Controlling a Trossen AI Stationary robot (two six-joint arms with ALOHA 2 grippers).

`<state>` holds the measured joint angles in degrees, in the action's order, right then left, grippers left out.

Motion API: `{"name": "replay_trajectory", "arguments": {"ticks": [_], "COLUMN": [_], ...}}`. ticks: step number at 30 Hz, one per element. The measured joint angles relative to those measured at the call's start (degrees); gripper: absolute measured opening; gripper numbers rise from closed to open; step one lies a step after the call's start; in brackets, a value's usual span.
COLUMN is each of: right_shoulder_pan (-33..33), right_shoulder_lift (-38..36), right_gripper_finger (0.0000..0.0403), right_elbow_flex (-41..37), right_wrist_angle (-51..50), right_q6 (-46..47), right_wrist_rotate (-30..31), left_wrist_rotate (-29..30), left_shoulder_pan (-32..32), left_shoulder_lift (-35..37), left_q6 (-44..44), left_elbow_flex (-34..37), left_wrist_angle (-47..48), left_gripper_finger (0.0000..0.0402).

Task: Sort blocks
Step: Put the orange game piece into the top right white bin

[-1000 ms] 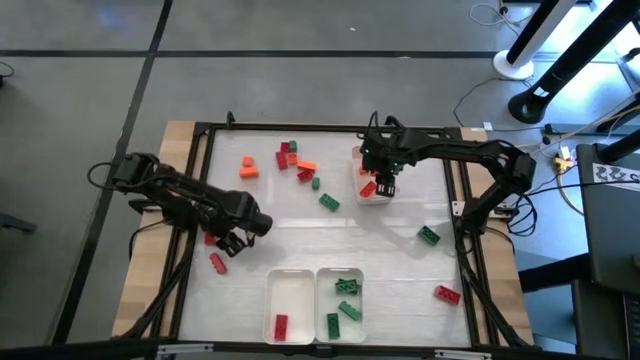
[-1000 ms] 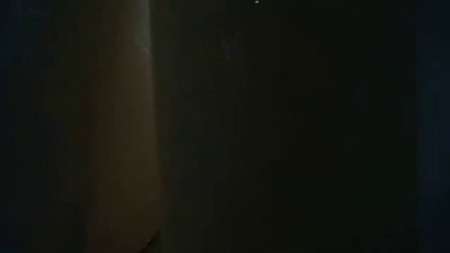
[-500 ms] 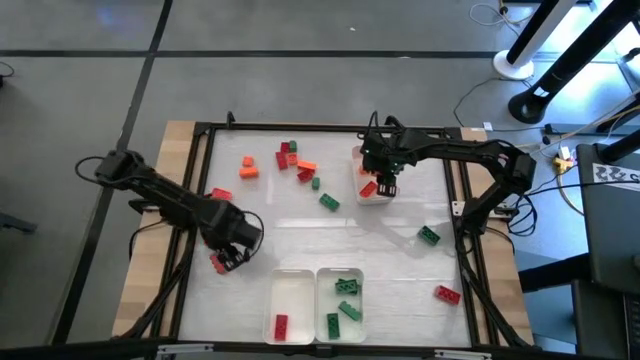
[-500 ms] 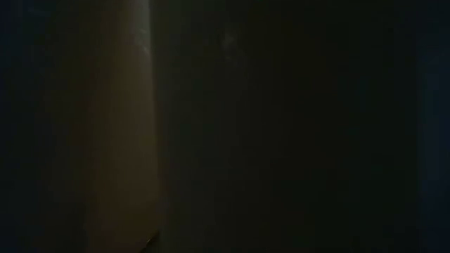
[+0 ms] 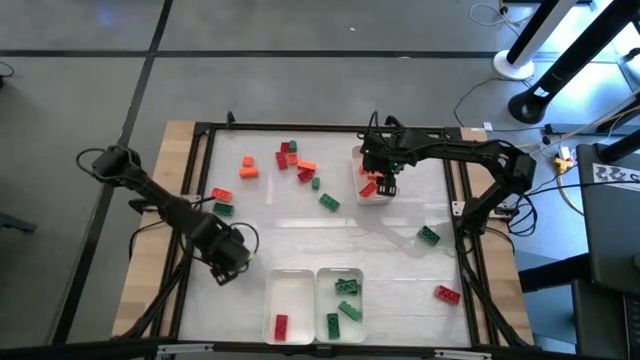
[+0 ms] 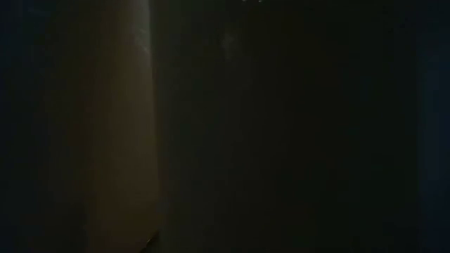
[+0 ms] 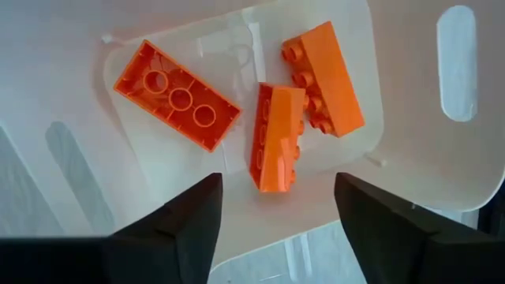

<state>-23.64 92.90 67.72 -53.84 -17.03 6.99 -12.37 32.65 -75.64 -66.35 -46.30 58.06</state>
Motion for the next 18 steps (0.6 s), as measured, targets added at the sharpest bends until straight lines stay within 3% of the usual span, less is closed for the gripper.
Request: {"name": "replay_trajectory", "arguments": {"ticks": [5, 18], "right_shoulder_pan": [0.00, 0.00], "right_shoulder_lift": [-0.02, -0.02], "right_gripper_finger": [0.0250, 0.0250], "right_elbow_flex": [0.00, 0.00], "right_wrist_angle": [-0.52, -0.60], "right_q6": [-0.01, 0.01], "right_wrist_rotate": [-0.03, -0.07], "left_wrist_rotate": [3.57, 6.55], "left_shoulder_pan": [2.73, 7.19], "left_shoulder_lift": [0.00, -0.06], "left_q6": [12.43, 41.86], "left_elbow_flex": [0.00, 0.00], "left_wrist_angle": [-5.43, -2.57], "left_gripper_finger": [0.0219, 0.0219]}}
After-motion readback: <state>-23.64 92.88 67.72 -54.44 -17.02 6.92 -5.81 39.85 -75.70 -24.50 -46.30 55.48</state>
